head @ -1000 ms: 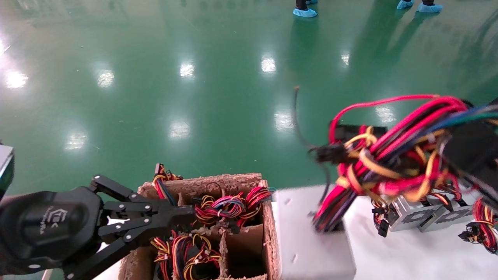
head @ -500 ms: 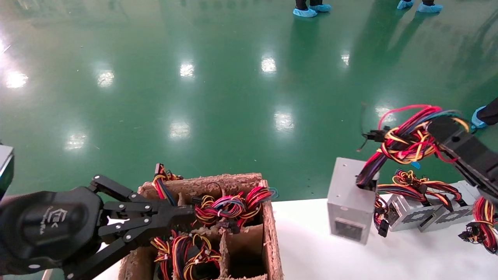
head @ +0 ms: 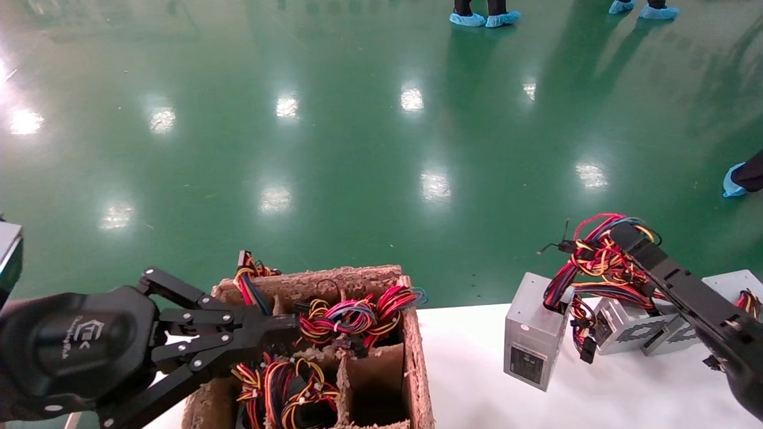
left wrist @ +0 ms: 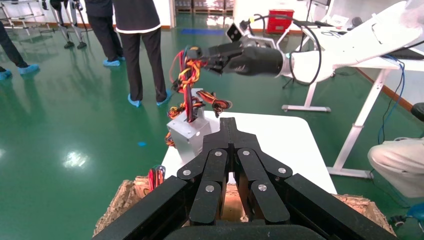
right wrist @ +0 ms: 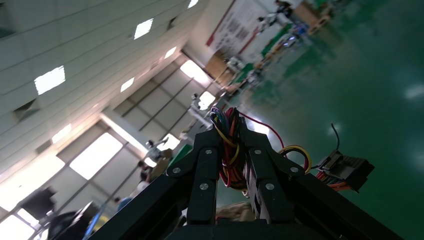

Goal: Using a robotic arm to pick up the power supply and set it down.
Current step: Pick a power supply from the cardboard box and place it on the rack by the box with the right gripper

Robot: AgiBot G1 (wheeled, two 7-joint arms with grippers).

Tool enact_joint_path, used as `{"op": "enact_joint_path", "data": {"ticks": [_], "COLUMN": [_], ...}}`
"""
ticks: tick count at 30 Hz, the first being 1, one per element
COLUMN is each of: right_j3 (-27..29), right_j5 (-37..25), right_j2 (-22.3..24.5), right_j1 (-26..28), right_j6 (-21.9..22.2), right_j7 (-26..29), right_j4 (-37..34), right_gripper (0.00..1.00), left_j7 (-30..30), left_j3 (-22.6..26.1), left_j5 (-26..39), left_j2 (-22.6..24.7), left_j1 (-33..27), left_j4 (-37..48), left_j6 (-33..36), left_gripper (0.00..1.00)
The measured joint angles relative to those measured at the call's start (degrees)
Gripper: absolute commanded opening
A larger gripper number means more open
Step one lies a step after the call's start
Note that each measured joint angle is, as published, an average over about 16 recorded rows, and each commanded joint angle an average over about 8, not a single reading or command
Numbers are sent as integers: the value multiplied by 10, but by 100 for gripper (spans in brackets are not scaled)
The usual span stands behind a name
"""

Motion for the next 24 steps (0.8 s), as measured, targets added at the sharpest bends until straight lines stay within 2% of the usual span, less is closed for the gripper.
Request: {"op": "enact_joint_path", "data": {"ticks": [16, 24], "right_j3": [22, 36], "right_j5": [62, 85], "right_j2": [-25, -27], "right_j1": [-59, -82], "right_j6": [166, 214], "right_j7": [-80, -115], "right_j4": [67, 110], "right_gripper": [0, 0], "left_j7": [0, 0], "left_j3": [0, 0], "left_j5": [0, 0], "left_j2": [0, 0], "left_j1": [0, 0], "left_j4": [0, 0], "left_j6": [0, 0], "left_gripper": [0, 0]}}
